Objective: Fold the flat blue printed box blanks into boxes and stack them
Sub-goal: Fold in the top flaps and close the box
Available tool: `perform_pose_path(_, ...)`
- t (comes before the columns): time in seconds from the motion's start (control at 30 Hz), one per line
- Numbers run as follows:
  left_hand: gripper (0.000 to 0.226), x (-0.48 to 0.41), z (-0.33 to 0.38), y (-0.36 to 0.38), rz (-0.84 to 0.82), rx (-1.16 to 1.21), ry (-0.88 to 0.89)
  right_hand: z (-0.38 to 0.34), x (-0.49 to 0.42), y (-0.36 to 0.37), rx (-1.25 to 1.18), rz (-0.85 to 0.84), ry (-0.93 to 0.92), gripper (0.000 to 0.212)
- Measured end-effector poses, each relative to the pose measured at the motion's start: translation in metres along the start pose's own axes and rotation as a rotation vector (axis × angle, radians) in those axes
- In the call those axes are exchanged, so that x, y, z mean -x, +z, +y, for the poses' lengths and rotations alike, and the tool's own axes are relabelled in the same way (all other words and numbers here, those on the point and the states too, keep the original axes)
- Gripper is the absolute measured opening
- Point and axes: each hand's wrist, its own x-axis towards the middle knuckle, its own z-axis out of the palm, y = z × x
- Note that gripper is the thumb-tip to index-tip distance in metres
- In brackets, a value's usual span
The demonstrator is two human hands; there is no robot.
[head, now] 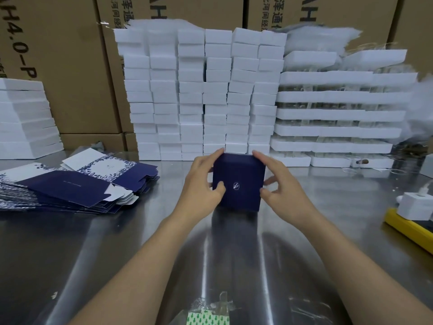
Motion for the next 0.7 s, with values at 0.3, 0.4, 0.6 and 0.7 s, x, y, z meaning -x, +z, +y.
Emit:
perform_pose_path(0.3, 0.045, 0.005, -0.008, 0.003, -0.014, -0.209, 0.034, 0.009, -0.003, 0.007, 0.225, 0.026, 0.029, 0.041)
perform_pose_path(0.4, 0.041, 0.003, -0.003, 0.002, 0.002, -0.27, 0.079, 0.004, -0.003, 0.007, 0.192, 0.04, 0.014, 0.033)
perform_pose_path(0.6, 0.033, 0.003, 0.006, 0.002, 0.058, -0.294, 0.139, -0.003, -0.002, 0.004, 0.115, 0.008, 0.039, 0.039)
perform_pose_path(0.7, 0.022, 0.003, 0.007, 0.002, 0.074, -0.298, 0.127, -0.001, -0.002, 0.005, 0.133, 0.0, 0.029, 0.027)
